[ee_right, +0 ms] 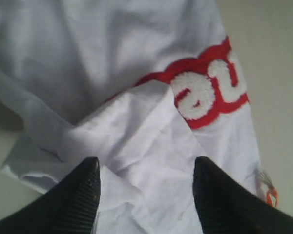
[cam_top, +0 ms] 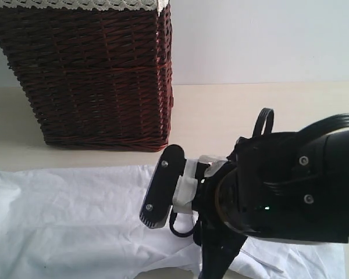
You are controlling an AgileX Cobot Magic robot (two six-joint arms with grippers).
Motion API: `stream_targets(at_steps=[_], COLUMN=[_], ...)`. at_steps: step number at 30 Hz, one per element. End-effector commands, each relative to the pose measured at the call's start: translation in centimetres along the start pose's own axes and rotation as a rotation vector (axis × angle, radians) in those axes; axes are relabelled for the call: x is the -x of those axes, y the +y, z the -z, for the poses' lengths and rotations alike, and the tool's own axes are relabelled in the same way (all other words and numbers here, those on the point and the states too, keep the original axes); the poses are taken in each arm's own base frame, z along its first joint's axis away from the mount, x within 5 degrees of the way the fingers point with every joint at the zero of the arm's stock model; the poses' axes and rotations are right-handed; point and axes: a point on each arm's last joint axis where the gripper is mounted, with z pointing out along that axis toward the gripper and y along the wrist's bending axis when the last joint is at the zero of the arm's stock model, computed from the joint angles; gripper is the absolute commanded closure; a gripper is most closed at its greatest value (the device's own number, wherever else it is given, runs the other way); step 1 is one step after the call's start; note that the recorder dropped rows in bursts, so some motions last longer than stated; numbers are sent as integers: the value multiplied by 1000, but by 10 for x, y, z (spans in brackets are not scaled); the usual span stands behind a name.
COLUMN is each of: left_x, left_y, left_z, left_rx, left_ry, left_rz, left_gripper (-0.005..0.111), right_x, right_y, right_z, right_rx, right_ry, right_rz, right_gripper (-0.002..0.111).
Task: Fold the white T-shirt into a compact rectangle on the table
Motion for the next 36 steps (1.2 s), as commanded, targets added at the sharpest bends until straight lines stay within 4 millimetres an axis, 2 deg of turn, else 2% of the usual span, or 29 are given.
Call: stream_targets(at_steps=[1, 4, 9, 13, 17, 22, 27, 29, 33, 36], left_x=[1, 1, 1, 1, 1, 1, 1, 1, 1, 1], left_y=[0, 0, 0, 0, 0, 0, 0, 0, 0, 0], left_z=[0, 0, 0, 0, 0, 0, 0, 0, 0, 0], left_rx=[2, 2, 2, 2, 2, 2, 2, 2, 2, 2], left_ry=[-16, -16, -16, -16, -16, -16, -16, -16, -16, -16], left_rz=[-1, -1, -1, -1, -1, -1, -1, -1, -1, -1], left_gripper=[107, 107, 107, 107, 107, 107, 107, 107, 107, 107], right_x=[3, 2, 10, 17, 16, -2, -31, -44, -66, -69], right_y=[7, 12, 2, -4, -16, -23, -14, -7, 11, 17], right_z=[-16, -31, -47, -45, -29, 2, 29, 29, 15, 5], right_rx=[6, -16, -207, -272, -314, -225, -59, -13, 59, 64], right_ry=[40, 84, 33, -24, 26, 101, 134, 159, 218, 223], right_rz=[96, 141, 114, 31, -38, -141, -218, -224, -171, -134], right_gripper=[53, 53, 53, 53, 53, 53, 53, 53, 53, 53])
